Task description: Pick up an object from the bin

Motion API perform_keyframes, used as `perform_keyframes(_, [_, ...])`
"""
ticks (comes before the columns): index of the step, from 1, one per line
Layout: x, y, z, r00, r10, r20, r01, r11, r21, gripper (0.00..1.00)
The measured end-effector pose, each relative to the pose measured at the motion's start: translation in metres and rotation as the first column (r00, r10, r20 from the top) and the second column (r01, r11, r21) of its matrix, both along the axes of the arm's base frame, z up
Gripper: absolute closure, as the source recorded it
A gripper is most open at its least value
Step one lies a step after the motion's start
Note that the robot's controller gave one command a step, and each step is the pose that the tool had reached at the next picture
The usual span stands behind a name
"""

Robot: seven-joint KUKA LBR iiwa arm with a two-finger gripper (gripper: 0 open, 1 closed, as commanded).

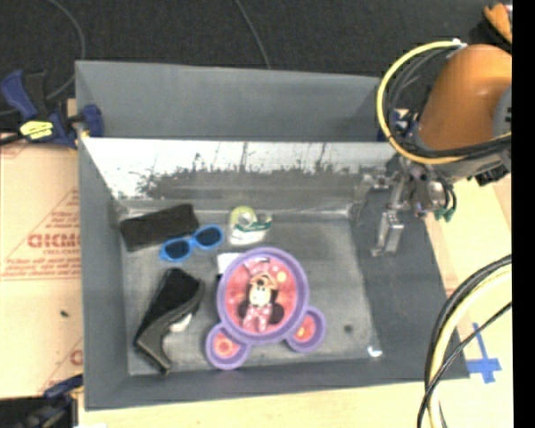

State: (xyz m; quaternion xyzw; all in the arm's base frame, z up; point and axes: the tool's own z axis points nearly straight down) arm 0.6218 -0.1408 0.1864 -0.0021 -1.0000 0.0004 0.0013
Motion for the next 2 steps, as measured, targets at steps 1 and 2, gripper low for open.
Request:
perform_keyframes(1, [0.001, 0.001, 0.005, 1.0, 0.005, 0.008, -0.005, 1.0, -0.001, 0.0])
perform_keyframes(2, [0.004, 0.084, -0.1, 0.977, 0.213, 0.007, -0.213, 0.977, -0.002, 0.0])
